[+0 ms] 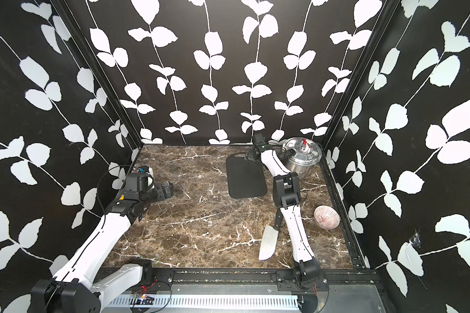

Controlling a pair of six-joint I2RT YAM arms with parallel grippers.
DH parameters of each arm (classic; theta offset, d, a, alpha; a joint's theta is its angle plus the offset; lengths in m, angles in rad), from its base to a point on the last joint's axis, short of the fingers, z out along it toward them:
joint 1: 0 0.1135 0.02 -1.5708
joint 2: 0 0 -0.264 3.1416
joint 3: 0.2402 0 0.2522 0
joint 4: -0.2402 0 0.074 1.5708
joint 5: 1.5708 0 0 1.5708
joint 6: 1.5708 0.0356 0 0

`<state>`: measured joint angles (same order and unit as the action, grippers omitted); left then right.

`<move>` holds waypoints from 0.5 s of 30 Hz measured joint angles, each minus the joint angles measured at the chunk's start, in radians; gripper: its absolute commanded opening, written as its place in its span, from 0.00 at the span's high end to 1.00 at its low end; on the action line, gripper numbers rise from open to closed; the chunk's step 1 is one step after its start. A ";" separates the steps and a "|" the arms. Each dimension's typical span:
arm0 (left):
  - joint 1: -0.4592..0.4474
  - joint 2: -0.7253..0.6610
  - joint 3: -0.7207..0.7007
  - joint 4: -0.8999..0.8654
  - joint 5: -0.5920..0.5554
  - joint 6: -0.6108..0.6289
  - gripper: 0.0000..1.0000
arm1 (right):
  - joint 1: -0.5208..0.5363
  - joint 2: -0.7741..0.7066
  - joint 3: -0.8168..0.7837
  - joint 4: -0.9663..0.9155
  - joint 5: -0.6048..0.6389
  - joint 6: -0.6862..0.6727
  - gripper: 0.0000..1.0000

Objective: Align the knife with the edge of the cutting board
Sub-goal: Adjust the work surface at the center of the board.

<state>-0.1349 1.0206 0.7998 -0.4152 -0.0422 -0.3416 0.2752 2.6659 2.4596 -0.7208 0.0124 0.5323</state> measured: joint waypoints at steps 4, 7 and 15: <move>0.000 0.000 0.000 0.000 0.000 0.000 0.02 | 0.001 0.003 0.001 0.033 -0.119 -0.016 0.06; 0.000 0.000 0.000 0.000 0.000 0.000 0.02 | 0.027 0.003 0.001 0.044 -0.180 -0.037 0.05; 0.000 0.000 0.000 0.000 0.010 -0.008 0.01 | 0.183 0.005 -0.012 0.073 -0.261 -0.092 0.06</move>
<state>-0.1349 1.0206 0.7994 -0.4152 -0.0326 -0.3492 0.4583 2.6709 2.4474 -0.6476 -0.2489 0.4404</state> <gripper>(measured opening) 0.985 0.949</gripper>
